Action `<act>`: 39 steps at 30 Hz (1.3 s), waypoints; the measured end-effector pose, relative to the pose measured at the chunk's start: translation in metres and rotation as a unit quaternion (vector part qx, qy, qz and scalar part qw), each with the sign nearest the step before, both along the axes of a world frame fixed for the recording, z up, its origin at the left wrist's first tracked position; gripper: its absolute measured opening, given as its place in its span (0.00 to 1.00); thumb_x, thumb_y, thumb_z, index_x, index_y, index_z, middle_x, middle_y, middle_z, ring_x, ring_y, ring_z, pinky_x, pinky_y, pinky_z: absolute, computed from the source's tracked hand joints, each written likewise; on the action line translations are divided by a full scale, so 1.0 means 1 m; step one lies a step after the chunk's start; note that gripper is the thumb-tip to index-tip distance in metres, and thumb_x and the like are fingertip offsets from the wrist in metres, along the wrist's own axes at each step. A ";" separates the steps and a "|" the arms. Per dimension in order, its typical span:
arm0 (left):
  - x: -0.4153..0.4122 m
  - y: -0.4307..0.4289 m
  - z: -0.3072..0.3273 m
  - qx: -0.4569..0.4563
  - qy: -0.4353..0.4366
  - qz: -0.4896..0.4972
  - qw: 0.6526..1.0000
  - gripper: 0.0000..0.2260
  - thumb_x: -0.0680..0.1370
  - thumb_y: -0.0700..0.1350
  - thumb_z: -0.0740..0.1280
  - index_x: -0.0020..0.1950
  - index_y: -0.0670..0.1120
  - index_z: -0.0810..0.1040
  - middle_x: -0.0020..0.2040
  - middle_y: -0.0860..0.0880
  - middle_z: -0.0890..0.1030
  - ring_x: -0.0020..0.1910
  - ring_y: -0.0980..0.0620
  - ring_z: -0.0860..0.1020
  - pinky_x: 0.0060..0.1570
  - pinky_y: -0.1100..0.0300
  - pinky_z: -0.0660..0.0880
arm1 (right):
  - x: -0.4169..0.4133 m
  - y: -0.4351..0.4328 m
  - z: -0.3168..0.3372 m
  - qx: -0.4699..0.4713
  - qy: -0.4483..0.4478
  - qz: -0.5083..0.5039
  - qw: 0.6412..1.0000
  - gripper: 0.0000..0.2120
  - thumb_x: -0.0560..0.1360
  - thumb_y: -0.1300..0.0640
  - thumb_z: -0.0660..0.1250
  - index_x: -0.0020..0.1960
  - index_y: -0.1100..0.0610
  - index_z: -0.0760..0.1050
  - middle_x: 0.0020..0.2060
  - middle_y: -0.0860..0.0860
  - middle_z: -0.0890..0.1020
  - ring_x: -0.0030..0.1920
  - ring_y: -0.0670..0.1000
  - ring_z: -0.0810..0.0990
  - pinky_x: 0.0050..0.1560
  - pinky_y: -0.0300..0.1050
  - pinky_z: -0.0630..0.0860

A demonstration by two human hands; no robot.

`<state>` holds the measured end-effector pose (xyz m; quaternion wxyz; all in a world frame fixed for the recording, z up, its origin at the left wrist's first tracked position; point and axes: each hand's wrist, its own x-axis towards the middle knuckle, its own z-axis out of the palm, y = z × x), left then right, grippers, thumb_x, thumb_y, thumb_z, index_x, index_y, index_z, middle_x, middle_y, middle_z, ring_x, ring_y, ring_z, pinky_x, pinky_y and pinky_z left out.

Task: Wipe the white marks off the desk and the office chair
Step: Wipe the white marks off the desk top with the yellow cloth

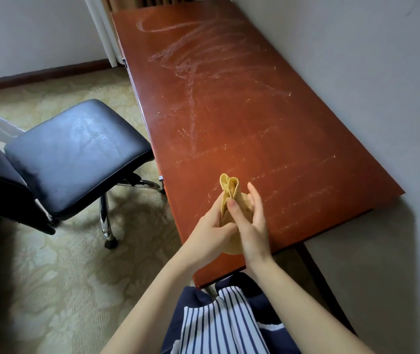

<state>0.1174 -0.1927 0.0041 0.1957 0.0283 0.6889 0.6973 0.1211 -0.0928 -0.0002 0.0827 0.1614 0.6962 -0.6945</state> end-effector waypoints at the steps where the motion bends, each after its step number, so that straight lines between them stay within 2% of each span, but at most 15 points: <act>1: 0.000 0.004 0.000 0.002 -0.011 -0.010 1.000 0.28 0.74 0.41 0.63 0.69 0.65 0.63 0.59 0.68 0.76 0.61 0.65 0.74 0.58 0.65 0.72 | -0.003 0.004 0.001 0.001 -0.005 0.017 1.000 0.33 0.63 0.35 0.65 0.67 0.37 0.63 0.58 0.36 0.72 0.59 0.42 0.72 0.50 0.34 0.68; 4: 0.000 0.022 -0.001 -0.003 -0.035 -0.019 0.999 0.30 0.71 0.43 0.62 0.68 0.67 0.59 0.58 0.74 0.73 0.61 0.70 0.71 0.54 0.72 0.70 | -0.010 0.026 0.003 0.013 -0.016 0.068 0.997 0.29 0.65 0.36 0.65 0.64 0.42 0.69 0.60 0.43 0.76 0.60 0.45 0.75 0.55 0.38 0.71; 6: -0.002 0.036 -0.002 -0.009 -0.051 -0.040 0.998 0.32 0.71 0.44 0.63 0.71 0.64 0.57 0.60 0.72 0.72 0.62 0.69 0.71 0.56 0.71 0.71 | -0.011 0.044 0.003 0.029 -0.022 0.087 0.996 0.31 0.65 0.35 0.64 0.65 0.45 0.71 0.59 0.44 0.78 0.60 0.45 0.76 0.59 0.42 0.71; 11: 0.004 0.063 -0.001 -0.064 -0.057 -0.083 0.993 0.29 0.77 0.42 0.62 0.75 0.60 0.57 0.61 0.61 0.75 0.58 0.65 0.76 0.54 0.68 0.74 | -0.008 0.085 0.006 0.004 -0.071 0.117 0.991 0.23 0.62 0.32 0.64 0.54 0.40 0.76 0.49 0.42 0.83 0.52 0.43 0.80 0.50 0.39 0.73; 15: 0.010 0.097 -0.003 -0.175 0.003 -0.072 0.982 0.17 0.78 0.41 0.61 0.67 0.49 0.68 0.54 0.48 0.79 0.50 0.50 0.79 0.50 0.51 0.79 | -0.002 0.105 -0.007 0.011 -0.118 0.074 0.990 0.15 0.68 0.39 0.69 0.49 0.47 0.78 0.46 0.47 0.84 0.50 0.47 0.81 0.50 0.43 0.76; 17: 0.013 0.111 -0.006 -0.221 0.025 -0.095 0.970 0.13 0.79 0.42 0.61 0.63 0.47 0.68 0.53 0.48 0.77 0.48 0.49 0.78 0.49 0.49 0.77 | 0.000 0.112 -0.014 0.027 -0.139 0.043 0.989 0.09 0.75 0.45 0.66 0.48 0.50 0.79 0.45 0.48 0.84 0.49 0.49 0.81 0.50 0.45 0.78; 18: 0.015 0.116 -0.008 -0.221 0.022 -0.107 0.969 0.16 0.79 0.42 0.61 0.66 0.48 0.66 0.56 0.48 0.77 0.50 0.50 0.77 0.51 0.50 0.77 | 0.000 0.115 -0.016 0.039 -0.137 0.030 0.989 0.08 0.77 0.47 0.63 0.46 0.49 0.79 0.45 0.48 0.83 0.49 0.48 0.81 0.48 0.43 0.77; 20: 0.018 0.118 -0.012 -0.212 0.008 -0.120 0.970 0.26 0.79 0.43 0.61 0.75 0.55 0.55 0.66 0.52 0.72 0.58 0.53 0.75 0.58 0.54 0.74 | -0.003 0.119 -0.021 0.103 -0.105 0.007 0.989 0.10 0.79 0.50 0.59 0.45 0.47 0.78 0.45 0.47 0.82 0.51 0.48 0.80 0.46 0.41 0.76; 22: 0.021 0.116 -0.017 -0.229 -0.010 -0.108 0.967 0.30 0.80 0.48 0.61 0.77 0.57 0.48 0.73 0.56 0.63 0.68 0.56 0.68 0.66 0.57 0.68 | -0.009 0.127 -0.030 0.186 -0.060 0.002 0.981 0.12 0.80 0.51 0.56 0.48 0.50 0.79 0.50 0.50 0.81 0.55 0.48 0.76 0.53 0.45 0.73; 25: 0.023 0.105 -0.026 -0.278 -0.037 -0.074 0.957 0.27 0.81 0.51 0.60 0.77 0.56 0.52 0.76 0.55 0.59 0.72 0.56 0.62 0.71 0.56 0.60 | -0.024 0.144 -0.041 0.282 0.020 -0.012 0.959 0.14 0.80 0.53 0.56 0.51 0.56 0.79 0.58 0.53 0.77 0.60 0.45 0.69 0.58 0.39 0.63; 27: 0.026 0.093 -0.031 -0.314 -0.044 -0.047 0.947 0.27 0.81 0.52 0.60 0.77 0.55 0.53 0.76 0.55 0.59 0.73 0.55 0.60 0.72 0.56 0.59 | -0.037 0.161 -0.048 0.360 0.098 -0.020 0.928 0.13 0.79 0.57 0.60 0.60 0.59 0.78 0.63 0.54 0.75 0.66 0.52 0.67 0.62 0.40 0.60; 29: 0.031 0.079 -0.039 -0.380 -0.045 -0.029 0.923 0.29 0.80 0.52 0.60 0.78 0.53 0.51 0.77 0.53 0.56 0.75 0.53 0.57 0.73 0.55 0.56 | -0.051 0.180 -0.059 0.441 0.143 0.020 0.886 0.17 0.77 0.60 0.63 0.66 0.58 0.73 0.66 0.52 0.74 0.70 0.55 0.64 0.66 0.47 0.60; 32: 0.042 0.059 -0.053 -0.517 -0.061 -0.014 0.854 0.35 0.79 0.55 0.61 0.78 0.49 0.45 0.79 0.49 0.47 0.77 0.49 0.49 0.74 0.51 0.51 | -0.067 0.198 -0.079 0.515 0.131 0.092 0.842 0.22 0.77 0.58 0.64 0.70 0.53 0.69 0.69 0.49 0.71 0.73 0.55 0.59 0.68 0.53 0.59; 35: 0.054 0.049 -0.065 -0.597 -0.105 0.020 0.795 0.42 0.77 0.60 0.62 0.77 0.45 0.39 0.78 0.45 0.40 0.77 0.45 0.42 0.73 0.44 0.46 | -0.071 0.191 -0.092 0.535 0.120 0.113 0.829 0.23 0.77 0.56 0.64 0.71 0.48 0.68 0.70 0.49 0.70 0.73 0.54 0.59 0.68 0.55 0.58; 39: 0.071 0.038 -0.075 -0.627 -0.136 0.066 0.764 0.52 0.71 0.66 0.65 0.76 0.41 0.37 0.78 0.42 0.38 0.77 0.44 0.40 0.72 0.40 0.47 | -0.058 0.156 -0.101 0.550 0.128 0.163 0.809 0.23 0.76 0.53 0.65 0.70 0.47 0.68 0.70 0.49 0.69 0.73 0.55 0.60 0.69 0.55 0.56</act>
